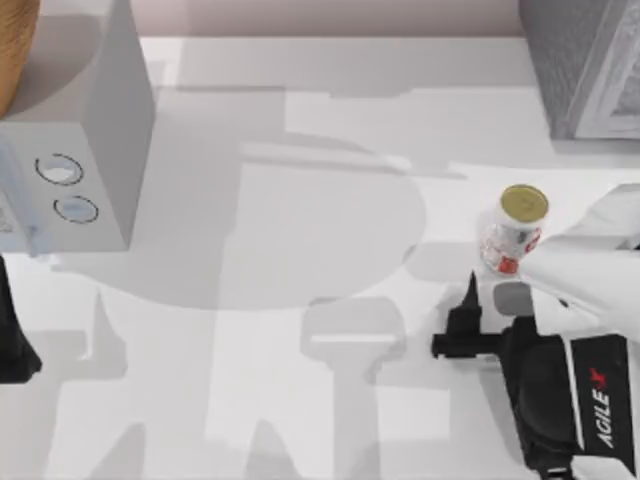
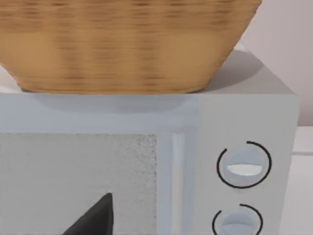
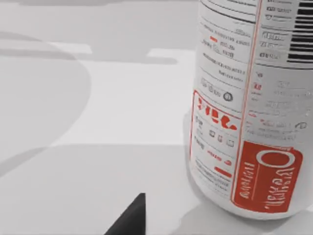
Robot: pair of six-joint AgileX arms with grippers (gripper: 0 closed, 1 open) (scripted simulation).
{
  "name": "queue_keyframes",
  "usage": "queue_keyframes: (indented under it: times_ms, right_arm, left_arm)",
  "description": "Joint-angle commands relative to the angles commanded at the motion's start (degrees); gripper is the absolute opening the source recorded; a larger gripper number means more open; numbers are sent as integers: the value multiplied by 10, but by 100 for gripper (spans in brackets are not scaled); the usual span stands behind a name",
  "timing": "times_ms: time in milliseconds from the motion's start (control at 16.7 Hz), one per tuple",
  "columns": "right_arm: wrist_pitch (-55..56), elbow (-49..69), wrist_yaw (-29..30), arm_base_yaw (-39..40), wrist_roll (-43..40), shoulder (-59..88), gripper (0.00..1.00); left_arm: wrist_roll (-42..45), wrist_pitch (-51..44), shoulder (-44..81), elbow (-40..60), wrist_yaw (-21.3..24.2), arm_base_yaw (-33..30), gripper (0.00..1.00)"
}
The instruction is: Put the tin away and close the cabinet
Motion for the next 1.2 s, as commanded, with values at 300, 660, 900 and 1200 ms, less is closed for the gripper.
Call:
queue_keyframes:
  times_ms: [300,660,900,1200]
  right_arm:
    - [-32,27,-25,-25,-8,-10,100]
    - [-69,59,-53,-53,-11,-16,100]
    - [-78,68,-61,-61,-12,-17,100]
    - [-78,68,-61,-61,-12,-17,92]
  left_arm:
    - [0,0,0,0,0,0,100]
    - [0,0,0,0,0,0,100]
    - [0,0,0,0,0,0,100]
    - [0,0,0,0,0,0,100]
